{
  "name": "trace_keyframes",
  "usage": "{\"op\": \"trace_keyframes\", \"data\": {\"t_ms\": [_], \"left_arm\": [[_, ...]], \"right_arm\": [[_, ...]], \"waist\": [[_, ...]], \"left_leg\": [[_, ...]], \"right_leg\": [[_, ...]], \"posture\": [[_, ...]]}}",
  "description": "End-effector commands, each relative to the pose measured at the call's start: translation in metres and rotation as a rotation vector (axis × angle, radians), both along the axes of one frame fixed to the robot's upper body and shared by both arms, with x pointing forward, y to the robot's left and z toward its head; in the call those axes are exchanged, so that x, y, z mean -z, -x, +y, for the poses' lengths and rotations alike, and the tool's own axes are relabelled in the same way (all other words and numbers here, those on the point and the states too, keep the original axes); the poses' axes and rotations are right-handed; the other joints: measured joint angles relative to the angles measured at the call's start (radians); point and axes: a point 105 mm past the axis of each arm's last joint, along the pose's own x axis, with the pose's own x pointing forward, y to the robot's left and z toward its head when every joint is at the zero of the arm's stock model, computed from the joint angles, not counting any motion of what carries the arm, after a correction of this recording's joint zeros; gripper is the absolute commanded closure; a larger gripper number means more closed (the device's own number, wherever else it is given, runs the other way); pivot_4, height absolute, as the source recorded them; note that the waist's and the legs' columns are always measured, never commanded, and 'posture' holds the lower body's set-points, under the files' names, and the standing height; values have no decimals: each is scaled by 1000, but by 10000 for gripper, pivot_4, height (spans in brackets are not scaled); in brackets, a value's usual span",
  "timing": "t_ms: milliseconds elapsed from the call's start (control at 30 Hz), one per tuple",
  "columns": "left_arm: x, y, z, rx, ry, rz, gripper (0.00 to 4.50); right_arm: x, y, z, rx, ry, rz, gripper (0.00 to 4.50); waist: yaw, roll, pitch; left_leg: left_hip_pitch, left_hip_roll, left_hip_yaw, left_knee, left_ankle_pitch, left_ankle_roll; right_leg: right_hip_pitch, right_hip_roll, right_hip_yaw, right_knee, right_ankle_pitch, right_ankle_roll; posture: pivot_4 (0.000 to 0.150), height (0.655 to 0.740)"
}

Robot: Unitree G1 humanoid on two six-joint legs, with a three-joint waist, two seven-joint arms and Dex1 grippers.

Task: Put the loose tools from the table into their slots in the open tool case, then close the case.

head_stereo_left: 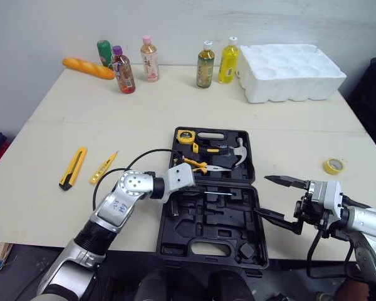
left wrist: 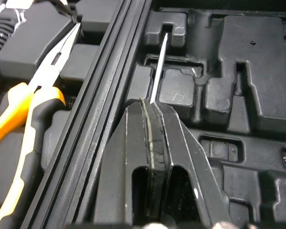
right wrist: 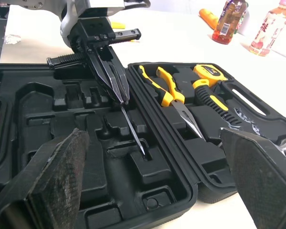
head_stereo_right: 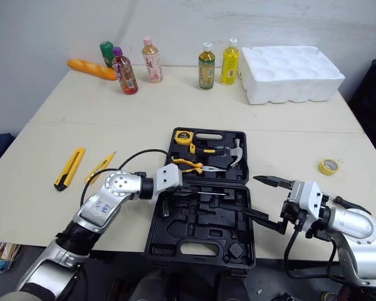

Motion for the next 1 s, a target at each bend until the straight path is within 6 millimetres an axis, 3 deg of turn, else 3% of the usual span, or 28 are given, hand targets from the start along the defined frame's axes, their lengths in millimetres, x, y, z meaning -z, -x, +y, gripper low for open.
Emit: {"op": "trace_keyframes", "data": {"t_ms": [33,100,200,333,467,500,600,867,933,1000], "left_arm": [[-41,-11,31,-35,52,-194,44705],[-47,-10,42,-37,57,-216,44705],[-57,-5,66,-88,117,-154,37511],[-58,-4,95,-176,107,-143,20973],[-55,9,207,-574,98,-140,2159],[-57,13,221,-634,111,-148,531],[-54,33,264,-847,173,-170,531],[-37,87,344,-1232,211,-218,531],[-25,109,374,-1386,252,-188,531],[-16,123,389,-1473,247,-181,531]], "right_arm": [[-16,-1,-24,58,37,-56,0],[-17,0,-32,69,51,-31,0],[-22,-1,-48,115,70,-23,0],[-27,-3,-65,171,85,-42,0],[-32,2,-123,387,148,-107,0],[-32,4,-131,422,150,-122,0],[-31,13,-169,615,95,-138,0],[-21,51,-230,905,97,-160,0],[-16,72,-255,1043,100,-158,0],[-12,86,-269,1127,99,-156,0]], "waist": [[1,1,5],[3,2,6],[3,2,6],[3,-1,9],[-7,0,11],[-10,-1,12],[-9,-2,12],[3,-3,13],[0,-3,13],[-1,-3,13]], "left_leg": [[-2,0,0,0,0,0],[-3,0,0,-1,1,-1],[-4,0,0,-1,0,0],[-4,-1,0,-1,0,2],[-3,-1,2,-2,-1,1],[-4,-1,2,-5,-1,1],[-3,-1,2,-12,1,-1],[-3,-2,3,-15,-2,-1],[-3,-1,3,-16,-3,-3],[-3,-1,4,-17,-3,-4]], "right_leg": [[-2,0,0,0,0,0],[-4,0,-1,-1,0,0],[-2,0,-2,-2,0,0],[-1,0,-2,-4,0,0],[-3,0,-1,-4,0,1],[-4,0,-1,-5,0,1],[-6,0,-1,-8,0,1],[-9,-2,1,-8,0,0],[-10,-2,1,-7,0,0],[-11,-2,2,-7,0,0]], "posture": [[1500,7400],[1500,7400],[1500,7400],[1500,7400],[1500,7400],[1500,7400],[1500,7400],[1500,7400],[1500,7400],[1500,7400]]}}
